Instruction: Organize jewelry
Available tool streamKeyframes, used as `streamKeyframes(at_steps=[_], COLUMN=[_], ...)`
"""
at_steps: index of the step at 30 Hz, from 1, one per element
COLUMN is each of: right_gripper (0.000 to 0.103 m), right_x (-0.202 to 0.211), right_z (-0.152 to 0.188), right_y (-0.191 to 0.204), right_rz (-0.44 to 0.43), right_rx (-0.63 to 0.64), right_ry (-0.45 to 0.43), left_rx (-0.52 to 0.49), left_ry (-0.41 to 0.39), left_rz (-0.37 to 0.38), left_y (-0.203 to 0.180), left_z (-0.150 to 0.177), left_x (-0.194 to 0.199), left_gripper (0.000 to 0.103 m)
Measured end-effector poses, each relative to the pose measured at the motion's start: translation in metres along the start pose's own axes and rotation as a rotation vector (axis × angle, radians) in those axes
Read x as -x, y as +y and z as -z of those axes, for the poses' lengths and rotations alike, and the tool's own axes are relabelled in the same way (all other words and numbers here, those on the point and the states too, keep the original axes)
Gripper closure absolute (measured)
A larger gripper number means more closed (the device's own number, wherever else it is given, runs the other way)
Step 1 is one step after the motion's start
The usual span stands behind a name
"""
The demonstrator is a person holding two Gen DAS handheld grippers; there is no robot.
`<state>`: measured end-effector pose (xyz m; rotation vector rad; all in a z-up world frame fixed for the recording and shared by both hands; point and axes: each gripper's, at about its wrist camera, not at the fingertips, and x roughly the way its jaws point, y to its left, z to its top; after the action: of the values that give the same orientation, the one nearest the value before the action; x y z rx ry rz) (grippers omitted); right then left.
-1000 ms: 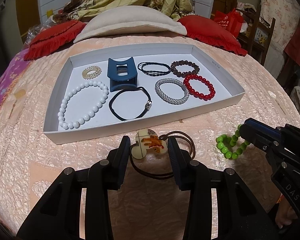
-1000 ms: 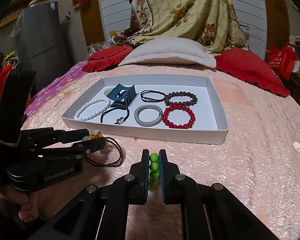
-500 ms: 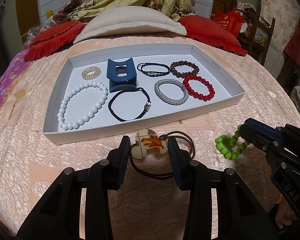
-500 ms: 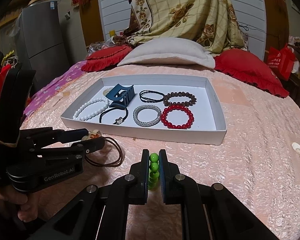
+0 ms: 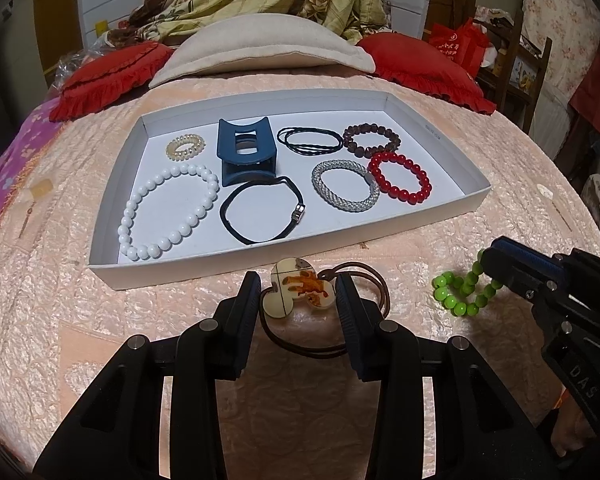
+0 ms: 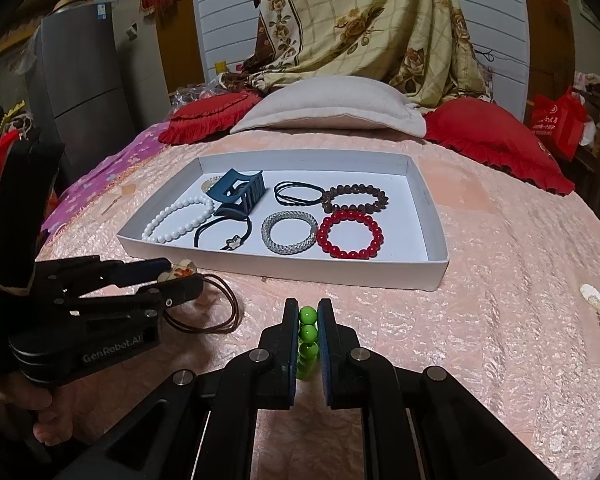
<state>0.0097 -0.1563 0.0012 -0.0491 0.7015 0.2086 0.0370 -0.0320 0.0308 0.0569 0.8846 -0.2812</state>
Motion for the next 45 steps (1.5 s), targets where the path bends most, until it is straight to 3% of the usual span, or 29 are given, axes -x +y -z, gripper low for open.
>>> streamKeyframes(at_steps=[45], right_gripper=[0.094], right_x=[-0.0036], right_z=[0.004], right_y=[-0.0012], right_rz=[0.024], right_rx=[0.005], right_ry=[0.022], left_rx=[0.011], left_ry=[-0.009], left_rz=[-0.007], left_y=[0.0036], left_z=[0.0012], left_x=[-0.0004], left_gripper=[0.066])
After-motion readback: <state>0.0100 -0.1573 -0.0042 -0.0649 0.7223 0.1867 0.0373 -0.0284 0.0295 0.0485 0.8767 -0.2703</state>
